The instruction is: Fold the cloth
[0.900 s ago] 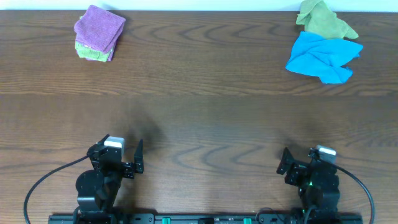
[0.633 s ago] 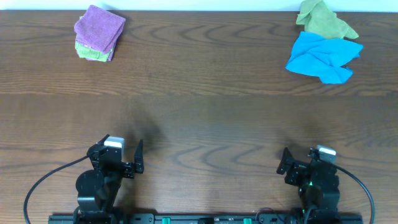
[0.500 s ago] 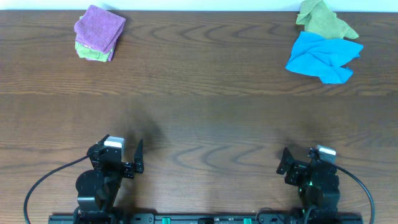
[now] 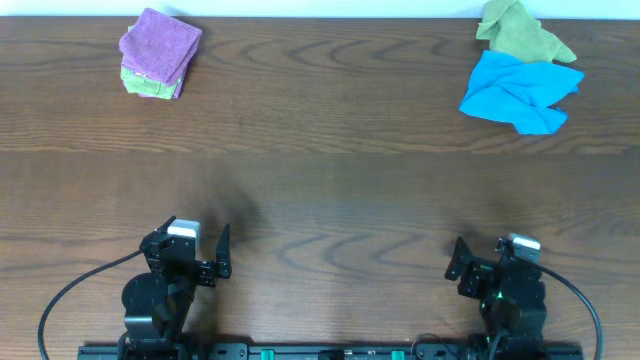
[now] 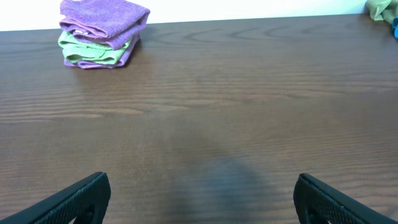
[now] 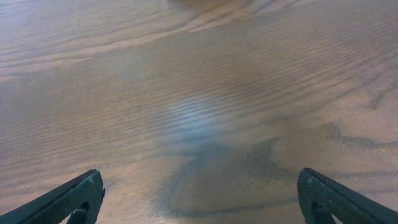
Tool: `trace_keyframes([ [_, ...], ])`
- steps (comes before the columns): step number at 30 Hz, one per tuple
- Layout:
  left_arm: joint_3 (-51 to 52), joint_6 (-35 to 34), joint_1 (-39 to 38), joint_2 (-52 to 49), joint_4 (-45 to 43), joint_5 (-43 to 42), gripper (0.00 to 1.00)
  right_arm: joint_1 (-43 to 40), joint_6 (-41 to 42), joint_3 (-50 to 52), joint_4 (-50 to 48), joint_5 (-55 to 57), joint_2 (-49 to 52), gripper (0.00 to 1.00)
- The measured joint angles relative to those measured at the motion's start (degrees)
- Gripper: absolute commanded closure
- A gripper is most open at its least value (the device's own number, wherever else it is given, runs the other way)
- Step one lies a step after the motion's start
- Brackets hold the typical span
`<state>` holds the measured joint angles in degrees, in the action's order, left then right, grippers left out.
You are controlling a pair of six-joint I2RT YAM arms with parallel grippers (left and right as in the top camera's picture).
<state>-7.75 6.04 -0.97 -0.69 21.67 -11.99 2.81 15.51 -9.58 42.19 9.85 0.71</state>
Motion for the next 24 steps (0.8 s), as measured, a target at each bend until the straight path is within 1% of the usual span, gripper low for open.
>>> trace_keyframes([
  [17,0.0,0.0,0.0,0.0,0.0,0.0,0.05,0.0,0.0,0.0,-0.39,-0.02,0.0,0.01],
  [19,0.02,0.0,0.0,0.0,-0.02,0.0,0.05,0.0,1.05,0.22,-5.27,-0.26,0.02,0.01],
  [21,0.02,0.0,0.0,0.0,0.0,0.0,0.04,0.0,4.63,0.28,-10.62,-2.25,-0.02,0.01],
  [24,0.0,0.0,0.0,0.0,0.0,0.0,0.05,0.0,8.52,0.35,-15.45,-2.78,-0.02,0.01],
])
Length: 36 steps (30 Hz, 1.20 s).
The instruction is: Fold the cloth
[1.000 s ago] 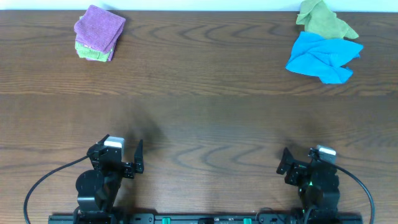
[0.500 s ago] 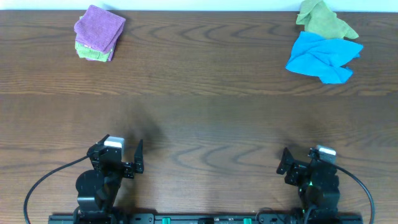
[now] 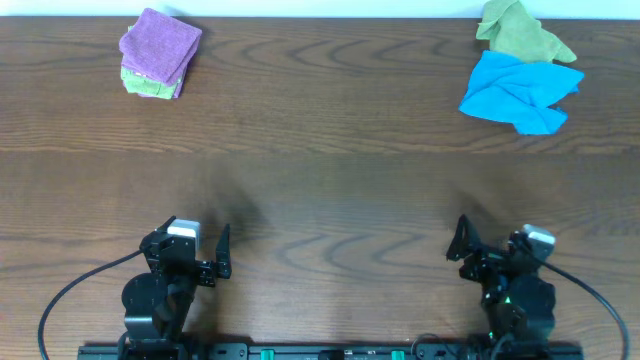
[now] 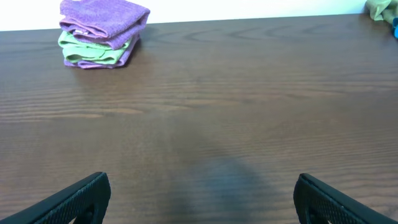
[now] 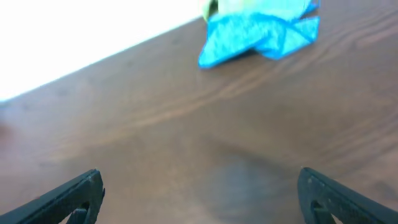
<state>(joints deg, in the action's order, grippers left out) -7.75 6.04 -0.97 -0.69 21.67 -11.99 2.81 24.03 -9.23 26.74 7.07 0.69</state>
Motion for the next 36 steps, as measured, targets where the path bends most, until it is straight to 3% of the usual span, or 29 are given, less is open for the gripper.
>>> trace_keyframes([
  [6,0.02,0.0,0.0,0.0,-0.04,0.0,0.05,-0.39,2.47,0.39,-20.13,0.22,5.25,0.01],
  [10,0.04,0.02,0.0,0.07,-0.04,0.13,0.05,-2.91,2.29,0.31,-34.29,-0.15,24.96,0.01],
  [13,0.07,0.02,0.0,0.04,-0.17,0.22,0.05,-5.14,2.27,-2.12,-39.5,-0.9,39.65,0.01],
  [18,0.07,0.02,0.0,0.04,-0.09,0.2,0.05,-9.11,0.24,-17.27,-39.56,-2.47,64.3,0.01],
  [23,0.07,0.02,0.0,0.11,-0.17,0.2,0.05,-12.44,-1.14,-33.33,-34.71,-3.39,80.11,0.01],
  [31,0.07,0.02,0.0,0.09,-0.17,0.2,0.05,-19.96,-4.44,-51.82,-24.72,-5.42,98.2,0.01],
  [36,0.07,0.0,0.0,0.09,-0.17,0.2,0.05,-22.49,-8.33,-58.47,-24.33,-6.82,106.27,0.01],
])
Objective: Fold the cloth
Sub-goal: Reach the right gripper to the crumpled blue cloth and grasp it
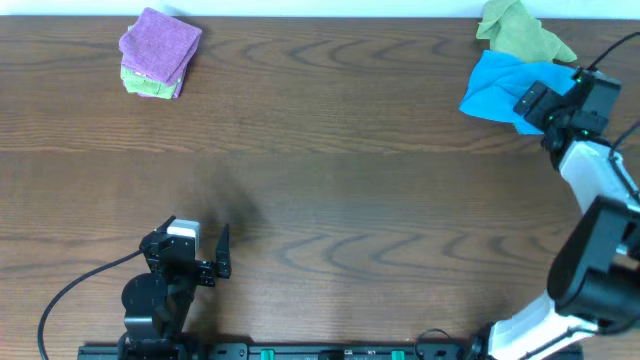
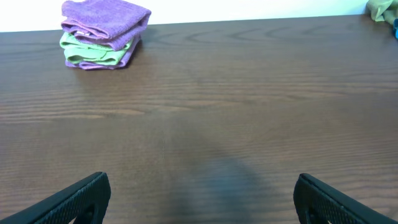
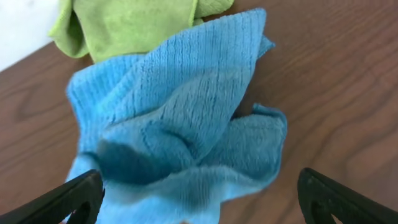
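A crumpled blue cloth (image 1: 500,88) lies at the far right of the table, seen close up in the right wrist view as blue cloth (image 3: 180,137). My right gripper (image 1: 532,103) hangs open just over its right part, its fingers (image 3: 62,202) wide apart on either side of the cloth. A crumpled green cloth (image 1: 520,32) lies touching the blue one on its far side, also in view as green cloth (image 3: 130,22). My left gripper (image 1: 222,252) rests open near the front left, with only bare wood between its fingers (image 2: 74,202).
A stack of folded purple and green cloths (image 1: 157,52) sits at the far left corner, shown too as the stack (image 2: 102,34). The table's far edge (image 1: 320,17) meets a white wall. The right arm (image 1: 590,230) stretches along the right side.
My right gripper was low near the front right, looking toward the blue cloth from afar. Now it is at the far right, open right over the blue cloth. The left arm is unchanged.
Both grippers rested open near the front edge, the right one facing bare wood. Then the right wrist was tilted up with the blue cloth in its distant view. Now the right arm is stretched out and its open gripper straddles the blue cloth.
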Tool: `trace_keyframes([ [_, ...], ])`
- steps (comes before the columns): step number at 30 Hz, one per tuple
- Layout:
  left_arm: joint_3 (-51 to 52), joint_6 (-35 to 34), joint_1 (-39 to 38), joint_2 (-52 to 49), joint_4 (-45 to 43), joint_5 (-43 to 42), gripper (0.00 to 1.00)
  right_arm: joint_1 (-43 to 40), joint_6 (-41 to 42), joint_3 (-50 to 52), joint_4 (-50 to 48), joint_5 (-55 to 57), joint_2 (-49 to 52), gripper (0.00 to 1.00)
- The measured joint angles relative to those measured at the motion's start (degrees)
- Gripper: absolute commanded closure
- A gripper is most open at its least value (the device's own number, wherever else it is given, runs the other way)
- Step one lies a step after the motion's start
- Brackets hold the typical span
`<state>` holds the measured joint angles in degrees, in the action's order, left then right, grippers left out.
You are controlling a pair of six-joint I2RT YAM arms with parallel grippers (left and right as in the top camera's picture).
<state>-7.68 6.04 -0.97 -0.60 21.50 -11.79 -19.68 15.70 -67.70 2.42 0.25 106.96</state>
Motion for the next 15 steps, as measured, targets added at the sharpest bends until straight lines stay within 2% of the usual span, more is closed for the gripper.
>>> trace_keyframes([
  [3,0.0,0.0,0.0,0.0,0.02,0.0,0.05,-0.13,-1.49,-1.27,-0.81,-0.44,3.23,0.01],
  [7,0.0,0.02,0.0,0.0,0.02,0.0,0.05,-0.13,-6.86,-1.55,-0.02,-1.92,6.99,0.1],
  [11,0.0,0.0,0.0,0.0,0.02,0.0,0.05,-0.13,-14.93,-1.62,-0.07,-3.06,7.52,0.44],
  [12,0.0,0.0,0.0,0.0,0.02,0.0,0.05,-0.13,-16.13,-1.64,0.02,-3.28,7.52,0.57],
  [13,0.0,0.0,0.0,0.0,0.02,0.0,0.05,-0.13,-17.2,-1.64,0.74,-3.34,7.52,0.84],
  [15,0.0,0.02,0.0,0.0,0.02,0.0,0.05,-0.13,-18.45,-1.66,1.77,-3.5,7.52,0.99],
])
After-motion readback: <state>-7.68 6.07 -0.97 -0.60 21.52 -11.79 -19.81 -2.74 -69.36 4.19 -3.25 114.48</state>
